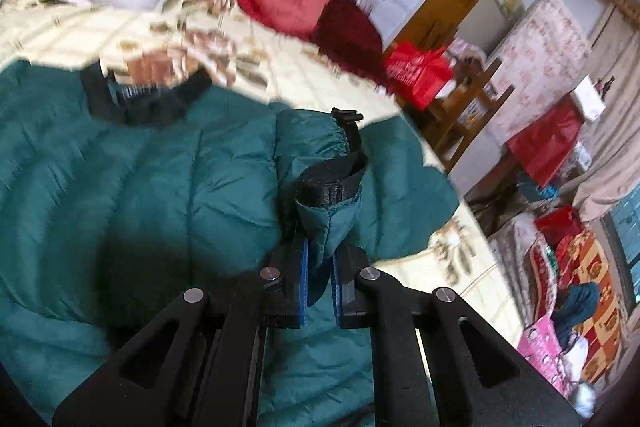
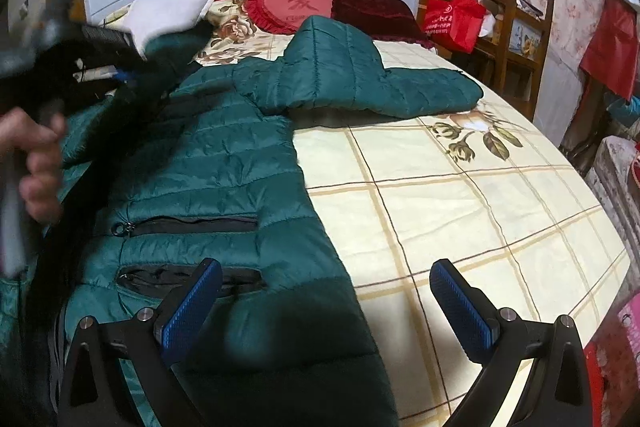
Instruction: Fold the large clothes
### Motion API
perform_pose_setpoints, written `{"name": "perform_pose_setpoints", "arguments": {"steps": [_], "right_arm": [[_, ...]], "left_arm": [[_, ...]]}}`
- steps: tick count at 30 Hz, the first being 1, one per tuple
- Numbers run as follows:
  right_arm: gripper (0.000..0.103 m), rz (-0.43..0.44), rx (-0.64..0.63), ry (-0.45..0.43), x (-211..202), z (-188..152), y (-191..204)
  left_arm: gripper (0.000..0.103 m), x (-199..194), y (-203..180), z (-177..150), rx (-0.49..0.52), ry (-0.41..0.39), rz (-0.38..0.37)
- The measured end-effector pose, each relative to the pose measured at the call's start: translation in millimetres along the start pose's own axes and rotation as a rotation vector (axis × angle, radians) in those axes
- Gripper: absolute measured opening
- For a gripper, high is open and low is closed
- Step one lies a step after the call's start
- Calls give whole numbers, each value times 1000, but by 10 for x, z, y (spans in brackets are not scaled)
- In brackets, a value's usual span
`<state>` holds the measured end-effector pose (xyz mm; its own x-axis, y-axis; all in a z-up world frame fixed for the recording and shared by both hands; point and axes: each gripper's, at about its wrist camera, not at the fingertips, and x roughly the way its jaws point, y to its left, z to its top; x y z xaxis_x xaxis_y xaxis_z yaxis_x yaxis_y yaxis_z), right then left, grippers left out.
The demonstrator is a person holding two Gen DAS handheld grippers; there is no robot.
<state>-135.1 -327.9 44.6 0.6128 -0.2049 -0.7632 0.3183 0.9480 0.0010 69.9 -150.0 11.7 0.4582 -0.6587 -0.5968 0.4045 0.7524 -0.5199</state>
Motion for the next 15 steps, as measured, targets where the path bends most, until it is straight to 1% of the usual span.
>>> {"name": "perform_pose_setpoints", "arguments": {"steps": [3,5,6,8,9,10,12,15], "right_arm": [[103,8,12,8,15,2,-45],[103,9,16,11,25,11,-50],[103,7,15,12,30,14,-41],[103,5,7,12,35,25,-4],[103,3,3,9,30,28,19],[103,1,0,6,25,25,34],[103,-4,-2,-6,8,36,75],[103,-25,-5,-25,-15,56,132]], "left_arm": [[8,232,44,-144,-12,54,25],[9,320,76,-222,-24,85,35],[11,334,99,-246,-34,104,31],[20,313,134,-270,-46,125,6],[33,289,142,-285,-48,131,-12],[51,226,147,-301,-54,142,-51],[65,90,139,-309,-49,139,-79],[65,-185,155,-310,-31,137,-135]]}}
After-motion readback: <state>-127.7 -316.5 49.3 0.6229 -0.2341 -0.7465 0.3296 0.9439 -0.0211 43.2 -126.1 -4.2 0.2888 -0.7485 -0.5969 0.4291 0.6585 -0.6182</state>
